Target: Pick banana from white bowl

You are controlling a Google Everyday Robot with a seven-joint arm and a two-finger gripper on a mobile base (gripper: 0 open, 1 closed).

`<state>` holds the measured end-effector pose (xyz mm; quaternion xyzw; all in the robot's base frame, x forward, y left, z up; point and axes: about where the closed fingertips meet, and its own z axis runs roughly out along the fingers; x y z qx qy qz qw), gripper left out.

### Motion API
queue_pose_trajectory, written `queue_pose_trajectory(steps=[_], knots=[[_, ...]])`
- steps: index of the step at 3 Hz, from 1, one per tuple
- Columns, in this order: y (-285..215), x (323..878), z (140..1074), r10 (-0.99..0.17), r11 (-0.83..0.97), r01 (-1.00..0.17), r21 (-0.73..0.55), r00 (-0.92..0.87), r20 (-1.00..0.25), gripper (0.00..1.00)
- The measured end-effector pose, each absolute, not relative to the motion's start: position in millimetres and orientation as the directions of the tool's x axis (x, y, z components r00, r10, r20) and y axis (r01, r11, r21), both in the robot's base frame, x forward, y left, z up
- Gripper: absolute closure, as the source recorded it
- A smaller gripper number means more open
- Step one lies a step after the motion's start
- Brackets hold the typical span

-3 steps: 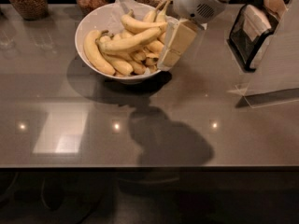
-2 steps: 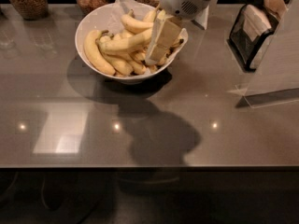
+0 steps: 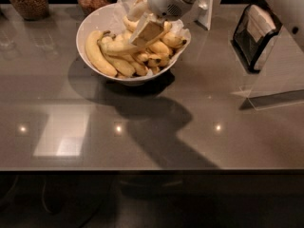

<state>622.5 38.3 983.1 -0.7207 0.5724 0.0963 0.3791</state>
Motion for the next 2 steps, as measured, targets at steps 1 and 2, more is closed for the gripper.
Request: queue_pose_trajectory(steps=[1, 2], knots=[[38.5, 628.8, 975.3, -0.755, -0.056, -0.903, -0.426, 0.318, -0.573, 0.39], [40.2, 635.1, 966.5, -0.760, -0.062, -0.909, -0.413, 0.311, -0.570, 0.40]])
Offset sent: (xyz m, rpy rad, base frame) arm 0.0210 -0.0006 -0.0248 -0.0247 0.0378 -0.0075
